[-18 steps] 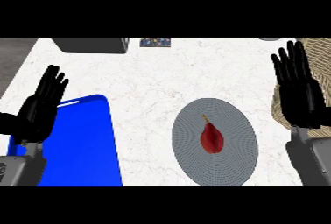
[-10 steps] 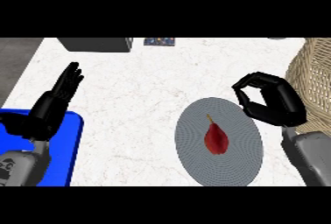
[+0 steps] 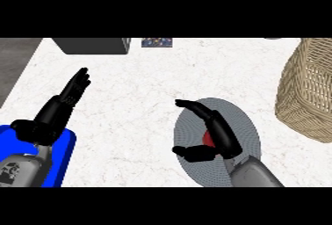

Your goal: Pick the pear from the placemat and place it in the basket

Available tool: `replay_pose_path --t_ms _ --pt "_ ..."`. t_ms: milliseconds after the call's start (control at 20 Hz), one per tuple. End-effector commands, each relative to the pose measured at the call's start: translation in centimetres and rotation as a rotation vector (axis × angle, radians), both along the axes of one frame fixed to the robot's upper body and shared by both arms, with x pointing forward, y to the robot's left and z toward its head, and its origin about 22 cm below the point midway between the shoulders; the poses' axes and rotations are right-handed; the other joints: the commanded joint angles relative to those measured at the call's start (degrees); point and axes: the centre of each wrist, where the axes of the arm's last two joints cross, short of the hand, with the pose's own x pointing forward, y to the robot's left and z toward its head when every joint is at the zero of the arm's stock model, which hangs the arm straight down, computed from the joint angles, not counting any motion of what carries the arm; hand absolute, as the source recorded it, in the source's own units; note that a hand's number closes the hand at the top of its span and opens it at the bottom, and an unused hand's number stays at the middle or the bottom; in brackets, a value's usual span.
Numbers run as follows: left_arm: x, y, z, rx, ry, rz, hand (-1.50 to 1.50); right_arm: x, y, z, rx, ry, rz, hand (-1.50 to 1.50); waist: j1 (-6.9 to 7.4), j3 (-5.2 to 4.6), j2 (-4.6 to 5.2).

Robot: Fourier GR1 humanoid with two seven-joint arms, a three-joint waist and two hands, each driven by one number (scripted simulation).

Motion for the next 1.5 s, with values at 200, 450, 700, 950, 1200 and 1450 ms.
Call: replay_pose_path --t_ms 200,450,700,950,1200,1450 --pt "-0.9 0.1 -1.5 0.018 0.022 0.03 0.0 2.3 -2.2 6.5 -0.413 -0.161 -0.322 -1.5 -2.03 -0.27 -0.9" --pt "-0.5 -0.2 0.2 0.013 0.013 0.018 0.0 2.7 -3.0 9.3 -0.827 0.013 -0.283 -1.5 -1.38 -0.25 -0.88" --pt "-0.5 0.0 0.4 -0.008 0.016 -0.004 0.0 1.8 -2.8 15.0 -0.947 0.199 -0.142 -1.5 -1.21 -0.09 -0.51" --pt "0.3 0.0 -0.1 0.01 0.0 0.016 0.0 -1.9 -3.4 19.9 -0.956 0.263 -0.073 -1.5 -1.9 0.02 -0.2" --pt "-0.5 0.1 0.8 -0.001 0.004 -0.001 0.0 -1.9 -5.7 21.8 -0.909 0.302 -0.134 -1.5 -0.23 0.11 0.19" --pt "0.9 -1.7 0.1 0.002 -0.009 -0.012 0.0 -4.0 -6.2 19.7 -0.89 0.288 -0.149 -1.5 -0.53 0.12 0.29"
